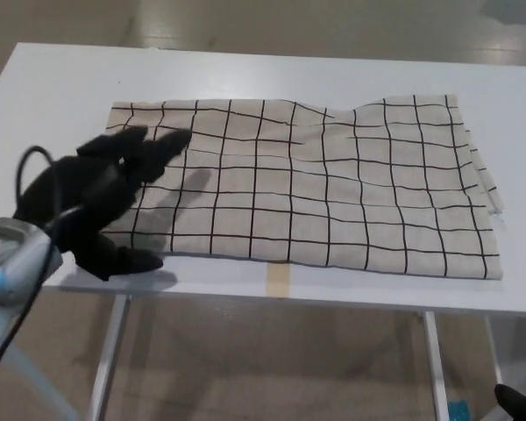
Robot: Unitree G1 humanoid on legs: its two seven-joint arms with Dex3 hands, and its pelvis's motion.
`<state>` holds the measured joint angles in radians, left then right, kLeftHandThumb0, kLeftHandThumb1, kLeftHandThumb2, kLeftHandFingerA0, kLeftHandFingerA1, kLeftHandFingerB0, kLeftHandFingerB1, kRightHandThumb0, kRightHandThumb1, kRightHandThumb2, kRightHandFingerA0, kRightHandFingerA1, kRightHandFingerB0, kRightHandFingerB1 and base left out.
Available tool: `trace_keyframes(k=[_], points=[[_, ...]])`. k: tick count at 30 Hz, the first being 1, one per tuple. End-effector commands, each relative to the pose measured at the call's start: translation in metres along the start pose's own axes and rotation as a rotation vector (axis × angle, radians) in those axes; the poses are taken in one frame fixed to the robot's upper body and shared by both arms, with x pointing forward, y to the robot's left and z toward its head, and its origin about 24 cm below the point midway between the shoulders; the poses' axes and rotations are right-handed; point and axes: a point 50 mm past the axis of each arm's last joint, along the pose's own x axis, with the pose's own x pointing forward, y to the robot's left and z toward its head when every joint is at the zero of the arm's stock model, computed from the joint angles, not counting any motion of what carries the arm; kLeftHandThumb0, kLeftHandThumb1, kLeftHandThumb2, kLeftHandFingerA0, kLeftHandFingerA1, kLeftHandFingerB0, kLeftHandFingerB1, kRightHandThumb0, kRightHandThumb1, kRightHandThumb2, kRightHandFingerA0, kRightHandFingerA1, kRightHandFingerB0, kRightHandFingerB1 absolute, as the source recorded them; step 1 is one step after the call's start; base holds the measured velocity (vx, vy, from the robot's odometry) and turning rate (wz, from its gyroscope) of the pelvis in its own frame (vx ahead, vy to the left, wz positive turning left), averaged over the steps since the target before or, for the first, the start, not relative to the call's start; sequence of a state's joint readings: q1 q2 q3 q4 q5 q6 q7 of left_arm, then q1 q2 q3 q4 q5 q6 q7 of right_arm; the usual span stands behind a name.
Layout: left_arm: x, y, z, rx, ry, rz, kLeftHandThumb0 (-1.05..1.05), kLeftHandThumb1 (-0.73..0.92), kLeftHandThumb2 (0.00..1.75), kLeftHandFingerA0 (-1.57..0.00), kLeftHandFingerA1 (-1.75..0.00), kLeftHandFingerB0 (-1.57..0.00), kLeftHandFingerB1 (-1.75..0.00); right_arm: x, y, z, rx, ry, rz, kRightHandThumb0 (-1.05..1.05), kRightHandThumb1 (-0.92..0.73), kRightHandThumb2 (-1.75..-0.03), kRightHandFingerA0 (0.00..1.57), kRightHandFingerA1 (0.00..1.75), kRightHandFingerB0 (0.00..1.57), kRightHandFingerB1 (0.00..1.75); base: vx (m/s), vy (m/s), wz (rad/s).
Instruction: Use the left hand to fold a white towel with checkered patterns in half.
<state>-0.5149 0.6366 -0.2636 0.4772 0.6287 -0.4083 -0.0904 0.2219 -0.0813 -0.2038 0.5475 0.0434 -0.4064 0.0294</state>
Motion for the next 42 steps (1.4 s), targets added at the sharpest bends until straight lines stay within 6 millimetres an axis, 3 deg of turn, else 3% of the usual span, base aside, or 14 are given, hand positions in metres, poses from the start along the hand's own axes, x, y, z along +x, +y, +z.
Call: trace_keyframes(k=[1,6,7,8,10,11,12,24,31,32,38,39,41,42], points=[[0.007,-0.012,-0.017,0.205,0.112,-0.111,-0.71,0.42,0.78,0.00,0.00,0.00,-0.01,-0.003,-0.006,-0.001,-0.063,-0.024,0.002,-0.49,-0.49,-0.83,0.43,0.59,0.35,0.49,0.00,0.000,0.00],[0.011,-0.015,-0.020,0.217,0.131,-0.127,-0.64,0.39,0.74,0.00,0.00,0.00,-0.06,-0.002,-0.006,0.000,-0.066,-0.027,0.001,-0.49,-0.49,-0.83,0.44,0.59,0.35,0.49,0.00,0.000,0.00],[0.011,-0.015,-0.020,0.222,0.134,-0.130,-0.57,0.42,0.53,0.00,0.00,0.00,-0.08,-0.001,-0.005,0.000,-0.065,-0.028,0.000,-0.49,-0.49,-0.83,0.44,0.59,0.35,0.49,0.00,0.000,0.00],[0.012,-0.015,-0.021,0.224,0.134,-0.130,-0.57,0.42,0.53,0.00,0.00,0.00,-0.08,-0.001,-0.005,0.000,-0.065,-0.029,0.000,-0.49,-0.49,-0.83,0.44,0.59,0.35,0.49,0.00,0.000,0.00],[0.013,-0.017,-0.021,0.255,0.127,-0.134,-0.30,0.21,0.57,0.00,-0.02,0.00,-0.13,0.000,-0.005,0.000,-0.059,-0.026,0.002,-0.49,-0.49,-0.83,0.44,0.59,0.36,0.49,0.00,0.000,0.00],[0.014,-0.016,-0.020,0.271,0.116,-0.134,-0.14,0.46,0.54,0.00,0.00,0.00,-0.06,0.000,-0.005,0.000,-0.057,-0.028,0.002,-0.49,-0.49,-0.83,0.44,0.59,0.36,0.49,0.00,0.000,0.00],[0.015,-0.014,-0.019,0.287,0.104,-0.133,-0.11,0.46,0.62,0.00,0.00,0.00,-0.02,0.000,-0.005,0.000,-0.053,-0.029,0.003,-0.49,-0.49,-0.83,0.44,0.59,0.36,0.49,0.00,0.000,0.00],[0.021,-0.017,-0.011,0.335,0.061,-0.100,-0.18,0.53,0.57,0.00,0.00,0.00,-0.02,-0.001,-0.005,0.000,-0.043,-0.036,0.004,-0.49,-0.49,-0.83,0.44,0.59,0.36,0.50,0.00,0.000,0.00],[0.025,-0.027,-0.001,0.329,0.030,-0.068,-0.33,0.40,0.67,0.00,0.00,0.00,-0.12,-0.002,-0.007,-0.002,-0.044,-0.029,-0.004,-0.49,-0.49,-0.83,0.44,0.60,0.36,0.50,0.00,0.000,0.00],[0.025,-0.030,0.001,0.323,0.022,-0.067,-0.36,0.37,0.65,0.00,-0.01,0.00,-0.11,-0.003,-0.007,-0.003,-0.042,-0.026,-0.005,-0.44,-0.61,-0.58,0.49,0.51,0.43,0.37,0.00,0.000,0.00],[0.029,-0.045,0.005,0.323,0.010,-0.086,-0.35,0.42,0.60,0.00,-0.02,0.00,-0.12,-0.006,-0.008,-0.004,-0.044,-0.022,-0.006,-0.45,-0.61,-0.58,0.49,0.51,0.43,0.37,0.00,0.000,0.00],[0.030,-0.048,0.006,0.326,0.011,-0.094,-0.40,0.28,0.66,0.00,-0.12,0.00,-0.19,-0.008,-0.008,-0.005,-0.049,-0.021,-0.006,-0.45,-0.61,-0.58,0.49,0.51,0.43,0.37,0.00,0.000,0.00],[0.032,-0.052,0.006,0.330,0.017,-0.098,-0.40,0.28,0.66,0.00,-0.13,0.00,-0.20,-0.009,-0.008,-0.006,-0.057,-0.019,-0.005,-0.46,-0.61,-0.58,0.49,0.51,0.43,0.37,0.00,0.000,0.00],[0.033,-0.053,0.007,0.342,0.019,-0.091,-0.36,0.30,0.71,0.00,-0.25,0.00,-0.31,-0.008,-0.008,-0.005,-0.060,-0.018,-0.005,-0.50,-0.49,-0.84,0.44,0.60,0.36,0.50,0.00,0.000,0.00]])
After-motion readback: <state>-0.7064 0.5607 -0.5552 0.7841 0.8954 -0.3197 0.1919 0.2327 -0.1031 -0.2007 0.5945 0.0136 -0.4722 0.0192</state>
